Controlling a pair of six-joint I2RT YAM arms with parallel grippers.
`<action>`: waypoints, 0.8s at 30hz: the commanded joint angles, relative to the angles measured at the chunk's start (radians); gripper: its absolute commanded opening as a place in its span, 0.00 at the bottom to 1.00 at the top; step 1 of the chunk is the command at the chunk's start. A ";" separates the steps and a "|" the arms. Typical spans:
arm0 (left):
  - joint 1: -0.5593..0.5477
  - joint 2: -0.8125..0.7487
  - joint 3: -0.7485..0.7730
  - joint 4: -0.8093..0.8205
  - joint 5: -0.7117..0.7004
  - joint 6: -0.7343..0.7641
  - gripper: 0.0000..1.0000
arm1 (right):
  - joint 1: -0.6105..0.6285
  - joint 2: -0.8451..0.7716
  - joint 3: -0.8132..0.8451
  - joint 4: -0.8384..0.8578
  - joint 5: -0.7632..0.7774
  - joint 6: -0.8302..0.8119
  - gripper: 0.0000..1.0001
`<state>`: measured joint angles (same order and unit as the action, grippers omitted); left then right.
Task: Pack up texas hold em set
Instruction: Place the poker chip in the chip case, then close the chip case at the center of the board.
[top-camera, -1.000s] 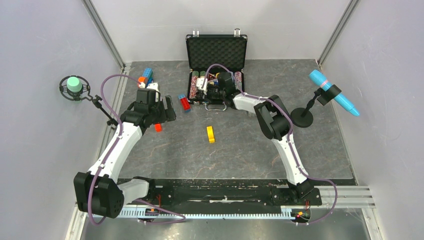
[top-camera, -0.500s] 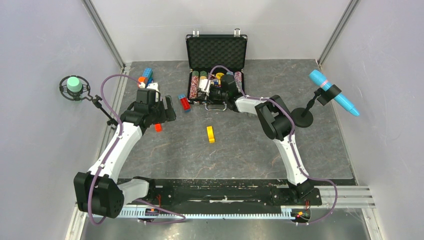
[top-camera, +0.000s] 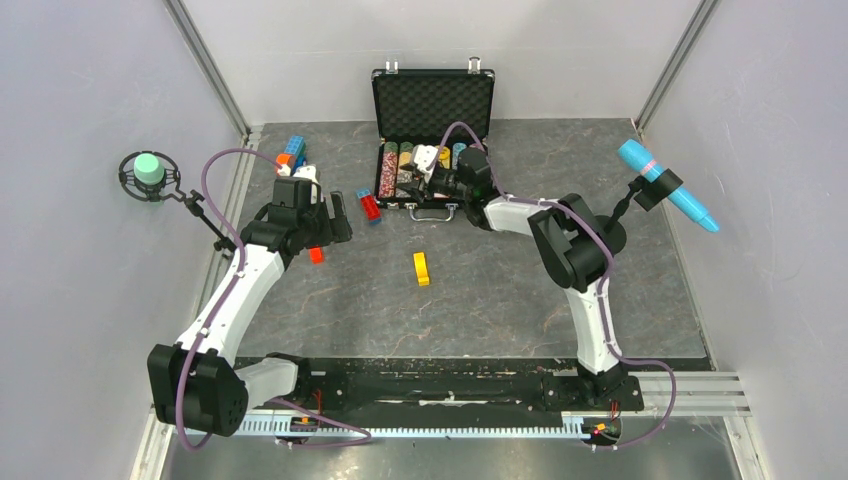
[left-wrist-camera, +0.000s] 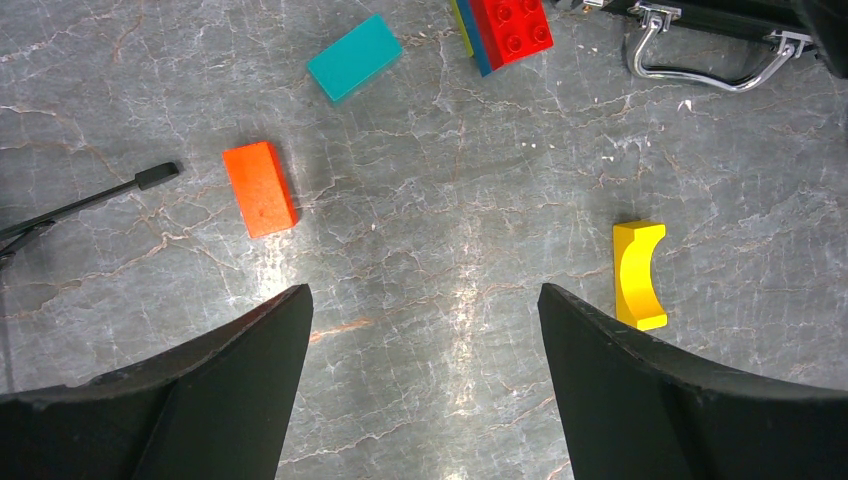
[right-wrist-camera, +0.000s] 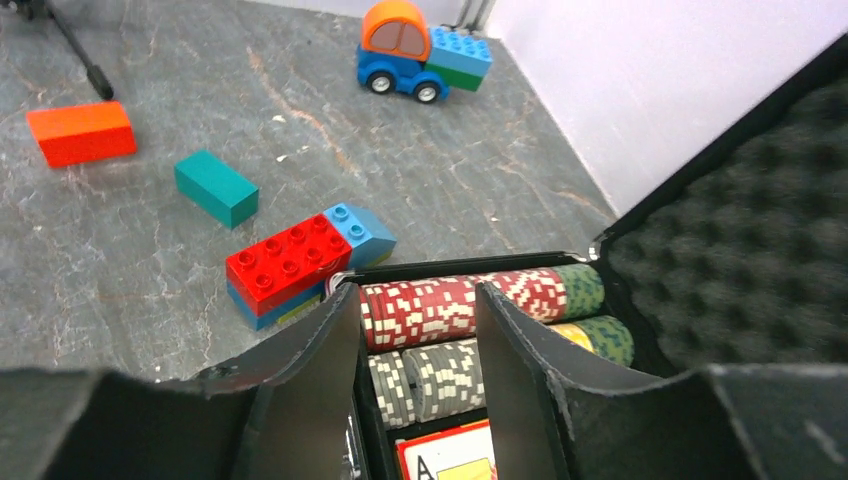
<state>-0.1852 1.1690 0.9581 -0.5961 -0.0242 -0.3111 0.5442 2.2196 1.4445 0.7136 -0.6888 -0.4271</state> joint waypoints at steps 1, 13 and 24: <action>0.003 -0.006 -0.001 0.028 0.008 0.066 0.90 | -0.009 -0.122 -0.075 0.122 0.104 0.077 0.50; 0.003 -0.013 -0.008 0.044 0.018 0.064 0.90 | -0.044 -0.292 -0.188 0.085 0.459 0.139 0.64; 0.003 -0.013 -0.016 0.056 0.020 0.063 0.90 | -0.185 -0.193 0.100 -0.035 0.825 0.246 0.70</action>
<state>-0.1852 1.1687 0.9470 -0.5766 -0.0162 -0.3115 0.4095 1.9827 1.3949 0.6968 -0.0246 -0.2600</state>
